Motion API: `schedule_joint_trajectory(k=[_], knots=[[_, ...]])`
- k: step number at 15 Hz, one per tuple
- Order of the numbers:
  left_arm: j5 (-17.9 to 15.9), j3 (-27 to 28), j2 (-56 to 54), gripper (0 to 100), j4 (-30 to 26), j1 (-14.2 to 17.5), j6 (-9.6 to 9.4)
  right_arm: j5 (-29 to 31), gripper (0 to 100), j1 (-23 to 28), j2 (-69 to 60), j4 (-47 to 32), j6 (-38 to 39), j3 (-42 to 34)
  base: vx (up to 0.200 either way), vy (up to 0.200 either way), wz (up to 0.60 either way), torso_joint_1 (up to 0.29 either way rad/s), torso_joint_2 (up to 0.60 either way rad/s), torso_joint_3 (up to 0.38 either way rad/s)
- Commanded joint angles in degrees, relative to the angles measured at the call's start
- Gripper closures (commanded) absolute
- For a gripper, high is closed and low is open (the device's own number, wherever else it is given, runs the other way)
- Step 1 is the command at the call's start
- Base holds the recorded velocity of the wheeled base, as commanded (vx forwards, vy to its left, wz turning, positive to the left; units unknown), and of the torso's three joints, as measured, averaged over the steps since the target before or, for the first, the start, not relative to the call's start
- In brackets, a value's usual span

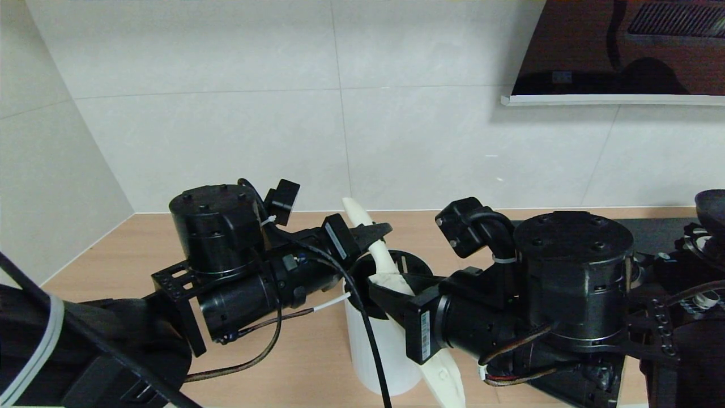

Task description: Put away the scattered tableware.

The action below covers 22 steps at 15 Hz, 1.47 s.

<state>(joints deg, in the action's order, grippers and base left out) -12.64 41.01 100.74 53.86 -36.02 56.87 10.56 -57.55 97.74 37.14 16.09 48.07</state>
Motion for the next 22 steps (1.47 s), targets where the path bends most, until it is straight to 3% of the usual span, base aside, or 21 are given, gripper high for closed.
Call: schedule_joint_trajectory(k=[1, 8, 12, 14, 15, 17, 18, 20, 22], knots=[[-0.01, 0.04, -0.11, 100, 0.02, -0.01, 0.17, -0.01, 0, -0.02, -0.10, 0.12, -0.01, 0.01, 0.000, 0.000, 0.00, 0.000, 0.00, 0.000], [0.07, 0.65, -0.55, 100, 0.02, 0.16, 0.88, 0.61, 0, 2.00, -1.77, 0.03, -0.10, -0.17, 0.000, 0.000, 0.00, 0.000, 0.00, 0.000], [0.16, 1.79, -3.71, 100, -1.91, 2.10, 0.88, -0.01, 0, 10.44, -6.87, -0.49, -0.71, -2.10, 0.000, 0.000, 0.00, 0.000, 0.00, 0.000], [0.25, 3.82, -8.28, 100, -8.51, 3.06, 0.79, -0.10, 0, 17.91, -8.45, -0.58, -0.71, -2.19, 0.000, 0.000, 0.00, 0.000, 0.00, 0.000], [0.34, 4.43, -9.25, 100, -10.62, 3.50, 0.79, -0.19, 0, 19.32, -8.71, -0.76, -0.71, -2.36, 0.000, 0.000, 0.00, 0.000, 0.00, 0.000], [3.76, 8.30, -13.64, 100, -19.58, 5.09, 0.61, -1.50, 0, 23.80, -8.27, -1.20, -0.53, -5.09, 0.000, 0.000, 0.00, 0.000, 0.00, 0.000], [4.73, 8.74, -14.96, 100, -21.25, 5.79, 0.44, -1.77, 0, 23.98, -8.01, -1.11, -0.45, -5.88, 0.000, 0.000, 0.00, 0.000, 0.00, 0.000], [5.17, 9.00, -17.51, 100, -23.71, 7.46, -0.71, -1.77, 0, 23.98, -7.74, -1.11, -0.45, -6.32, 0.000, 0.000, 0.00, 0.000, 0.00, 0.000], [6.58, 10.85, -19.09, 100, -26.08, 8.34, -5.28, -1.50, 0, 23.98, -6.60, -0.93, -0.53, -6.14, 0.000, 0.000, 0.00, 0.000, 0.00, 0.000]])
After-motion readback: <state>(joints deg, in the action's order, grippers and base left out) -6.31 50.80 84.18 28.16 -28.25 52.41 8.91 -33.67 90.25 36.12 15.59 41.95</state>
